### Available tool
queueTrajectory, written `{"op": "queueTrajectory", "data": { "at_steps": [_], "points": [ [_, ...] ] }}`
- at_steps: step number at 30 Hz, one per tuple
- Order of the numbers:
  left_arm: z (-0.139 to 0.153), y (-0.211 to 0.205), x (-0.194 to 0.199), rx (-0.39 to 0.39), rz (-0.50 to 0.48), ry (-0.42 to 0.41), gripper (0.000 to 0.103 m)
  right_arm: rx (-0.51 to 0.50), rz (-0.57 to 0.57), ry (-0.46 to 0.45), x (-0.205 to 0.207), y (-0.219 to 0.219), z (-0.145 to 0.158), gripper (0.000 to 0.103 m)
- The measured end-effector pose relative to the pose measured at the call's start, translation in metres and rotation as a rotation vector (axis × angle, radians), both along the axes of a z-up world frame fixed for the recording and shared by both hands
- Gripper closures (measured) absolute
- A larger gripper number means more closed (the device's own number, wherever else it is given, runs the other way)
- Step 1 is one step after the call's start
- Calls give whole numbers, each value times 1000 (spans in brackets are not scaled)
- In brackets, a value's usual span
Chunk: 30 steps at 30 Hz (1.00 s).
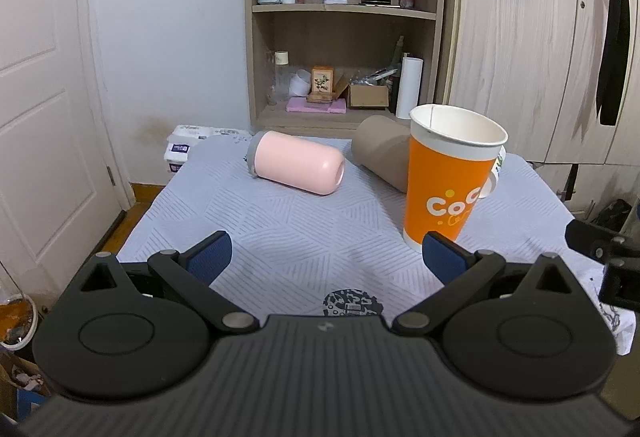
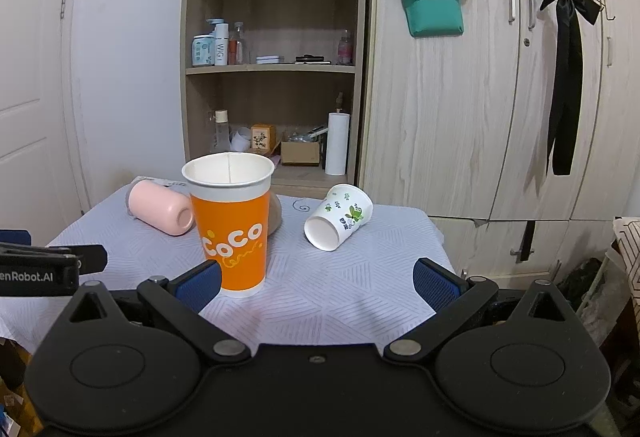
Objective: Flip cup upright
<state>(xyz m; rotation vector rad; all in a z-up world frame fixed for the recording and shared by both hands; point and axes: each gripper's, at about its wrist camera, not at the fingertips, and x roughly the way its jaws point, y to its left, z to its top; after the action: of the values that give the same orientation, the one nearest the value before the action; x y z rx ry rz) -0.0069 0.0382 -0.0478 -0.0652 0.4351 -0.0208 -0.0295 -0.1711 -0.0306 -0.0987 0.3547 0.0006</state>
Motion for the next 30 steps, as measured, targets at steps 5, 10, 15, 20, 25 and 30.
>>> {"op": "queueTrajectory", "data": {
  "at_steps": [5,10,15,20,25,30],
  "points": [
    [-2,0,1,8,16,3,0,-11,-4,-1,0,-1,-1,0],
    [-2,2,1,16,29,3,0,-15,-15,-3,1,-2,-1,0],
    [-4,3,1,18,24,8,0,-23,-15,-2,1,-3,-2,0],
    [-4,1,1,31,22,9,0,-27,-17,2,1,-2,-3,0],
    [-5,4,-1,40,26,16,0,-30,-17,2,0,-1,-3,0],
    [-4,8,-3,37,37,16,0,-34,-16,-1,-1,0,-3,0]
  ]
}}
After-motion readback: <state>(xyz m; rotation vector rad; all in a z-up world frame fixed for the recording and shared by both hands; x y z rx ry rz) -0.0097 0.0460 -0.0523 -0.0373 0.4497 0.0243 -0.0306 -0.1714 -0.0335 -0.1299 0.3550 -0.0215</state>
